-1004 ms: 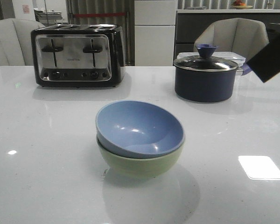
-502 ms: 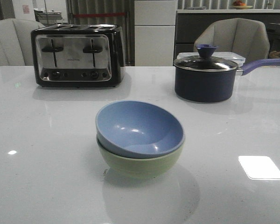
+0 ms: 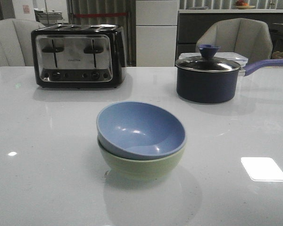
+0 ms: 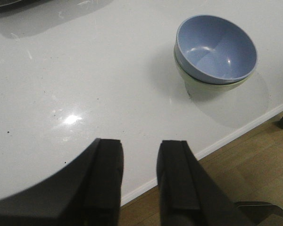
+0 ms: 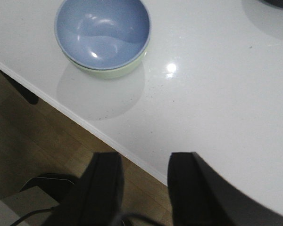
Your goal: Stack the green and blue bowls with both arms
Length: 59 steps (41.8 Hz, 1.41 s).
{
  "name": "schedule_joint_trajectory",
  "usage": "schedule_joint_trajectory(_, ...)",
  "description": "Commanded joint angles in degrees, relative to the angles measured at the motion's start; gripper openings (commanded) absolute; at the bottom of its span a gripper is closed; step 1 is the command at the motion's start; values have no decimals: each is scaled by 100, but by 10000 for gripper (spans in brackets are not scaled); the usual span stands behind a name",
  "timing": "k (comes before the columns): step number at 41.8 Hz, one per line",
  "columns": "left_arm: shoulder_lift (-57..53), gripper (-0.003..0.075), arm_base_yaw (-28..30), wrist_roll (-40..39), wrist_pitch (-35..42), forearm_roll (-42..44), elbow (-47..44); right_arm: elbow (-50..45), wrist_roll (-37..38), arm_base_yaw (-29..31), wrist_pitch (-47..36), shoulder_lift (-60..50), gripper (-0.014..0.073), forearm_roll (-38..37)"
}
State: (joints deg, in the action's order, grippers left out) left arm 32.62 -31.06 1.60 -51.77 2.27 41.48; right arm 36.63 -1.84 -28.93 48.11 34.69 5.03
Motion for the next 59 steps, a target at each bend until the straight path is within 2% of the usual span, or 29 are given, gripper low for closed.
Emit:
schedule_joint_trajectory(1, 6, 146, -51, -93, 410, 15, 146, 147, 52, 28, -367, -5, 257, -80)
schedule_joint_trajectory(4, 6, 90, -51, -93, 420, 15, 146, 147, 52, 28, -367, -5, 150, -80)
schedule_joint_trajectory(8, 6, 94, -51, -93, 419, 15, 146, 147, 52, 28, -351, -5, 48, -80)
schedule_joint_trajectory(39, -230, 93, 60, -93, 606, -68, -40, 147, 52, 28, -309, 1, 57, -86)
schedule_joint_trajectory(44, -748, 94, 552, -73, 1255, 64, -545, 147, 52, 28, -257, 0, 57, -86)
schedule_joint_trajectory(53, -2128, 94, 1769, -73, 3273, 64, -2178, 147, 52, 28, -226, 0, 57, -86)
schedule_joint_trajectory(59, -2984, 94, 2420, -73, 4091, -8, -3119, 147, 52, 28, -226, 0, 57, -86)
